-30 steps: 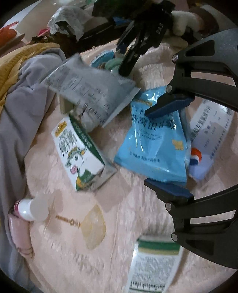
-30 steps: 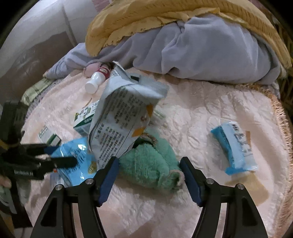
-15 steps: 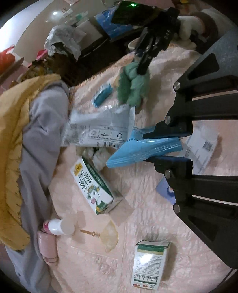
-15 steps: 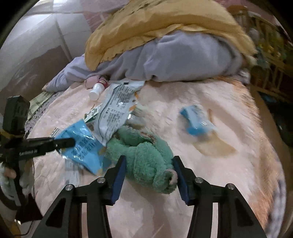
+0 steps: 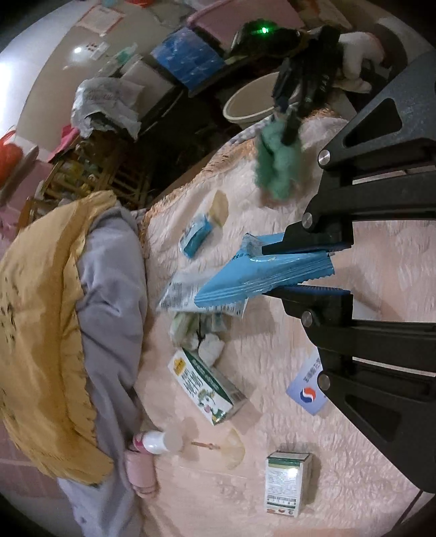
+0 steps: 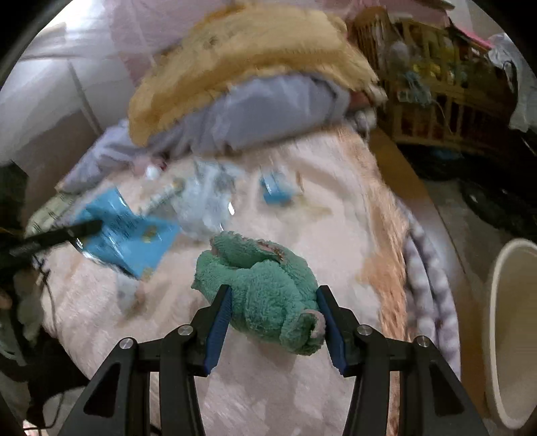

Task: Collect trash
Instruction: 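Grasp the blue snack bag with the left tool while the right tool grasps the green plush toy, then carry the blue bag and green plush over the white bucket and open both tools, then move both open tools back over the remaining trash on the bed, then grasp the Watermelon Frost box with the left tool while the right tool grasps the white medicine box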

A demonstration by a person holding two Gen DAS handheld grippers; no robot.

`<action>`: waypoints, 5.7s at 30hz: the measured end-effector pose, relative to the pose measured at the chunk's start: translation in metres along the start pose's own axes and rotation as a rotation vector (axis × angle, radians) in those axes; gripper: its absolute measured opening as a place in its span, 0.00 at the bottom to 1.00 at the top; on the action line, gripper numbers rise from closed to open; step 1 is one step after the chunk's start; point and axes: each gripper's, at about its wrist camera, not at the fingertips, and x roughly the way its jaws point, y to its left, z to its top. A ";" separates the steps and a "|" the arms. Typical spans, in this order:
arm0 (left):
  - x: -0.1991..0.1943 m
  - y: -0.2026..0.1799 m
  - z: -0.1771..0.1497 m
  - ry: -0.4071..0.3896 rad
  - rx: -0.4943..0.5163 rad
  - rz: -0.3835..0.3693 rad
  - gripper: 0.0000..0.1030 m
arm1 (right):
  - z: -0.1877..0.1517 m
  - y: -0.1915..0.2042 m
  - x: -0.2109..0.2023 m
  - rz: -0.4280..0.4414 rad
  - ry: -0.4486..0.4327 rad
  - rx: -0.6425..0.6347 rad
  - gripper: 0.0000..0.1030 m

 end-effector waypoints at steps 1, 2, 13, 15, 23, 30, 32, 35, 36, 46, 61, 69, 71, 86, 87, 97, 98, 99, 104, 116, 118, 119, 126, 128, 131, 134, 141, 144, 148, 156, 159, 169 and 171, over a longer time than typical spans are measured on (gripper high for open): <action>0.001 -0.004 -0.001 0.001 0.006 0.000 0.13 | -0.003 0.000 0.005 0.006 0.041 -0.003 0.51; 0.002 -0.006 -0.002 0.003 0.009 0.001 0.13 | -0.008 0.001 0.010 0.016 0.077 -0.012 0.52; 0.004 -0.007 -0.002 0.016 -0.006 0.019 0.13 | 0.007 0.030 0.041 0.071 0.137 -0.321 0.78; 0.005 -0.008 -0.002 0.017 -0.004 0.017 0.13 | 0.004 0.037 0.050 0.037 0.165 -0.389 0.78; 0.015 -0.027 0.000 0.027 0.019 -0.009 0.13 | -0.005 0.021 0.025 0.005 0.087 -0.327 0.51; 0.021 -0.060 0.008 0.011 0.047 -0.036 0.13 | -0.001 -0.005 -0.016 -0.016 -0.037 -0.098 0.50; 0.024 -0.071 0.011 0.009 0.063 -0.036 0.13 | 0.000 -0.013 -0.023 -0.028 -0.059 -0.049 0.50; 0.031 -0.092 0.012 0.007 0.094 -0.038 0.13 | 0.001 -0.023 -0.035 -0.061 -0.095 0.003 0.50; 0.033 -0.096 0.013 0.009 0.100 -0.040 0.13 | 0.001 -0.027 -0.039 -0.072 -0.103 0.017 0.50; 0.049 -0.160 0.024 -0.003 0.190 -0.088 0.13 | 0.002 -0.068 -0.077 -0.158 -0.173 0.110 0.50; 0.085 -0.262 0.033 0.004 0.287 -0.227 0.13 | -0.027 -0.174 -0.124 -0.319 -0.216 0.333 0.51; 0.119 -0.302 0.030 0.044 0.290 -0.277 0.13 | -0.052 -0.226 -0.137 -0.371 -0.217 0.472 0.51; 0.127 -0.310 0.029 0.057 0.290 -0.282 0.13 | -0.057 -0.234 -0.138 -0.376 -0.212 0.498 0.51; 0.167 -0.337 0.011 0.125 0.302 -0.302 0.13 | -0.070 -0.261 -0.132 -0.383 -0.201 0.593 0.52; 0.169 -0.338 0.009 0.128 0.306 -0.305 0.13 | -0.071 -0.261 -0.131 -0.384 -0.199 0.594 0.52; 0.171 -0.336 0.002 0.137 0.328 -0.305 0.49 | -0.077 -0.268 -0.127 -0.378 -0.191 0.644 0.60; 0.171 -0.334 0.002 0.138 0.329 -0.300 0.49 | -0.077 -0.268 -0.126 -0.374 -0.190 0.645 0.60; 0.170 -0.332 0.001 0.136 0.328 -0.294 0.49 | -0.078 -0.268 -0.125 -0.370 -0.188 0.646 0.60; 0.166 -0.315 -0.002 0.131 0.306 -0.258 0.49 | -0.078 -0.264 -0.117 -0.356 -0.159 0.636 0.60; 0.143 -0.269 -0.007 0.090 0.278 -0.130 0.49 | -0.064 -0.227 -0.104 -0.316 -0.140 0.540 0.63; 0.139 -0.259 -0.007 0.080 0.269 -0.114 0.49 | -0.061 -0.219 -0.101 -0.306 -0.137 0.525 0.63; 0.135 -0.252 -0.008 0.077 0.260 -0.106 0.49 | -0.058 -0.213 -0.099 -0.299 -0.135 0.512 0.63; 0.118 -0.210 -0.008 0.060 0.213 -0.035 0.49 | -0.044 -0.173 -0.083 -0.251 -0.118 0.429 0.64; 0.113 -0.196 -0.008 0.060 0.196 -0.013 0.50 | -0.039 -0.158 -0.074 -0.229 -0.105 0.397 0.65; 0.105 -0.174 -0.008 0.055 0.169 0.021 0.53 | -0.033 -0.135 -0.060 -0.196 -0.087 0.352 0.65; 0.096 -0.152 -0.010 0.041 0.146 0.065 0.54 | -0.025 -0.112 -0.048 -0.170 -0.073 0.308 0.65; 0.073 -0.097 -0.011 0.023 0.080 0.145 0.54 | -0.008 -0.068 -0.021 -0.108 -0.039 0.222 0.66; 0.062 -0.073 -0.012 0.021 0.048 0.167 0.54 | 0.000 -0.048 -0.010 -0.080 -0.023 0.185 0.68; 0.046 -0.035 -0.016 0.017 0.011 0.209 0.54 | 0.010 -0.020 0.007 -0.024 0.007 0.132 0.69; 0.017 0.051 -0.026 0.028 -0.113 0.321 0.54 | 0.029 0.038 0.045 0.063 0.061 0.026 0.71; 0.004 0.085 -0.031 0.028 -0.176 0.356 0.54 | 0.030 0.069 0.060 0.134 0.093 -0.033 0.72; -0.029 0.201 -0.054 0.074 -0.401 0.517 0.54 | 0.021 0.196 0.114 0.284 0.187 -0.338 0.72; -0.029 0.222 -0.058 0.096 -0.436 0.566 0.54 | 0.017 0.211 0.129 0.260 0.201 -0.381 0.72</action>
